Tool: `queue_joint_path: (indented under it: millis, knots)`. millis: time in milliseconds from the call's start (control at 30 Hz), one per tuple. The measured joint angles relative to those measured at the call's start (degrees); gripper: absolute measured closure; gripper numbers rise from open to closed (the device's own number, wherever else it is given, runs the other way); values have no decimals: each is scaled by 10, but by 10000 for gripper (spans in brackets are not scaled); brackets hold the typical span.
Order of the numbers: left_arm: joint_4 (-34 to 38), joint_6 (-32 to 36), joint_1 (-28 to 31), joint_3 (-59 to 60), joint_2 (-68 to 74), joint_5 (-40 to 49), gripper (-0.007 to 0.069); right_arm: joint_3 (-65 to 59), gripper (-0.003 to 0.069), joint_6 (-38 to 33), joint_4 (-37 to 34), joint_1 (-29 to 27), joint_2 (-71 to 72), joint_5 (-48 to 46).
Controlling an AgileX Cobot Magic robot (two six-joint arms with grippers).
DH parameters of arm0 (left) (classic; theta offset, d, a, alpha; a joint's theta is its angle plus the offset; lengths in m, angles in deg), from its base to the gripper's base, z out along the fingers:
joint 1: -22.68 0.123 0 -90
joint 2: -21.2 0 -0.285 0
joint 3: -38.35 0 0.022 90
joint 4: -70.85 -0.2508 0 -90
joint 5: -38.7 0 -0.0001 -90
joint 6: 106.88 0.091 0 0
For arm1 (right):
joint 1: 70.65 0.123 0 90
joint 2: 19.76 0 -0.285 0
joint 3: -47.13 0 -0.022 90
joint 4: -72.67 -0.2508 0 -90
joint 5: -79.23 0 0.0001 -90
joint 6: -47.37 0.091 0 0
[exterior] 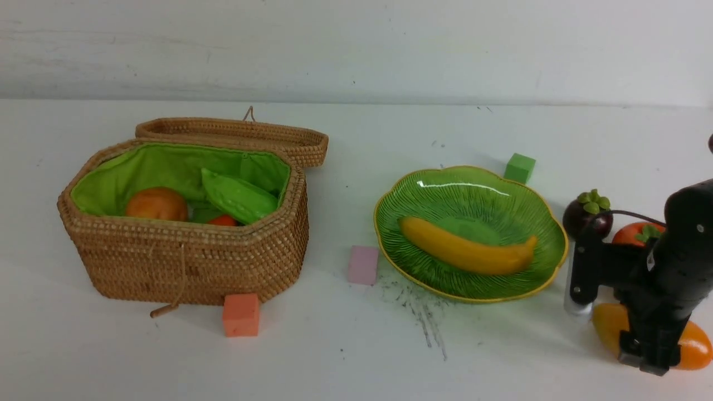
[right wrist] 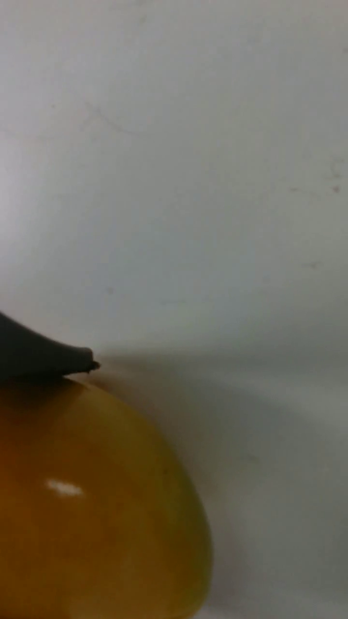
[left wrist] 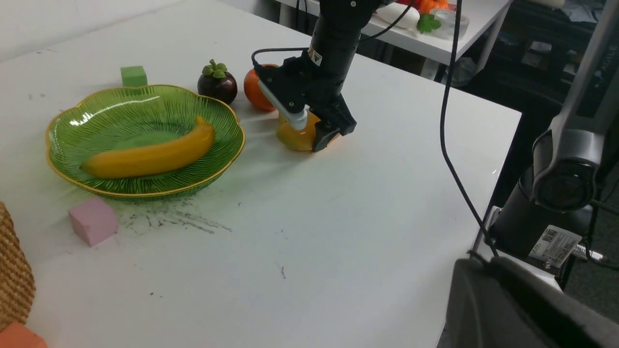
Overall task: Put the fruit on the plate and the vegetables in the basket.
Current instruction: Use the right arm to grab a mango and put it into the right plate
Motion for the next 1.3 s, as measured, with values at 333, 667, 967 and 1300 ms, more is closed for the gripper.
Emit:
queue_joint_path:
  millis: [333, 667, 967, 1300]
  knots:
    - [1, 0, 0, 0, 0, 0, 630, 0, 88, 0, -28, 0, -4, -25]
    - [-10, 0, 0, 0, 0, -4, 629, 40, 88, 161, -92, 2, 111, -95]
    - [-122, -35, 0, 1, 0, -72, 626, 237, 88, 288, -283, 71, 124, -91]
    - [-318, -242, 0, 1, 0, -99, 622, 286, 88, 292, -271, 93, -46, 75]
